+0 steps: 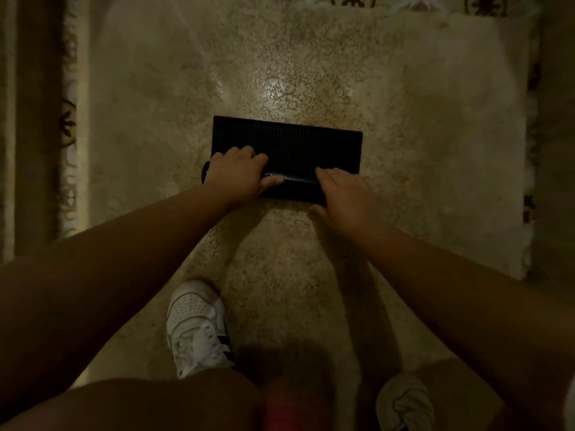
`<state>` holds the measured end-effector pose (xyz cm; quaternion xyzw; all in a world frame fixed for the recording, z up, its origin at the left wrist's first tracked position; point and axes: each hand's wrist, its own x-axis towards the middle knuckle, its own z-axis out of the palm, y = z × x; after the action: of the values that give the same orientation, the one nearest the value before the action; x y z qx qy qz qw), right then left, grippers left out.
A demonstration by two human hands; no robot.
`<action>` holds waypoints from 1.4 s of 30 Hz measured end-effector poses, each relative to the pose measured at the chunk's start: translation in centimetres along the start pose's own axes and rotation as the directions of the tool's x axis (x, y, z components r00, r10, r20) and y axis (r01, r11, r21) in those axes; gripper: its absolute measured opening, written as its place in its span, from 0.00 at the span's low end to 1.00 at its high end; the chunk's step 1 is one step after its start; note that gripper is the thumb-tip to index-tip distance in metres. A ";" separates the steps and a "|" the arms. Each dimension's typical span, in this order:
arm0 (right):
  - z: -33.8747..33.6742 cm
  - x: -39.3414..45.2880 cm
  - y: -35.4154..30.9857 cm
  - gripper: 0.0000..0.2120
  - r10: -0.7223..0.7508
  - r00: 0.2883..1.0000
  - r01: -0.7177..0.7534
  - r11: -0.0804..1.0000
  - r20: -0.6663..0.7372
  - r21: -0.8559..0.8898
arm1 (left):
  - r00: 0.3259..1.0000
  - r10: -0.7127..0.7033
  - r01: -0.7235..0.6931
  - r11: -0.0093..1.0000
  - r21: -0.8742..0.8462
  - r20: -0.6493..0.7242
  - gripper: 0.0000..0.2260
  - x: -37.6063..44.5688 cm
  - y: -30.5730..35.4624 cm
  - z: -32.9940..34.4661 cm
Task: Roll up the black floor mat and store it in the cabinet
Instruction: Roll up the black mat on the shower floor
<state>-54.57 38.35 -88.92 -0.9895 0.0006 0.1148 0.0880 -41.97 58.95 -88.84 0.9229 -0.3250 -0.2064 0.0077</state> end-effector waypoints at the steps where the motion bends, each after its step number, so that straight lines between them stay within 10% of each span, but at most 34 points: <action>1: 0.1 0.3 0.1 0.39 0.009 1.000 -0.009 1.000 0.021 -0.015 | 0.999 -0.035 0.035 0.999 -0.021 -0.012 0.30 0.2 0.1 -0.2; 6: 0.3 2.0 1.1 0.50 0.021 0.985 -0.014 0.999 0.172 -0.041 | 0.988 -0.135 0.123 0.983 -0.137 -0.079 0.26 0.4 1.4 -0.6; 10: 0.1 3.0 1.5 0.48 0.025 0.982 -0.018 0.999 0.186 -0.040 | 0.966 0.091 -0.111 0.991 -0.069 -0.242 0.21 -1.8 2.0 -0.7; 16: -0.5 3.9 2.1 0.52 -0.019 0.973 0.034 0.998 0.229 -0.060 | 0.973 0.227 -0.224 0.973 0.057 -0.043 0.30 -3.3 0.6 0.4; 22: -1.3 0.5 2.6 0.38 -0.104 0.994 0.106 0.990 0.025 -0.090 | 0.977 0.215 -0.213 0.973 0.084 -0.009 0.34 -1.5 0.0 0.4; 42: -4.8 4.8 3.2 0.24 -0.095 0.959 0.115 0.991 0.266 -0.063 | 0.980 0.198 -0.196 0.973 0.119 -0.012 0.28 0.5 0.1 -2.0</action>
<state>-48.86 34.42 -86.01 -0.9668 -0.0679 0.2401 0.0548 -40.94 58.30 -87.20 0.8874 -0.4263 -0.1741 -0.0223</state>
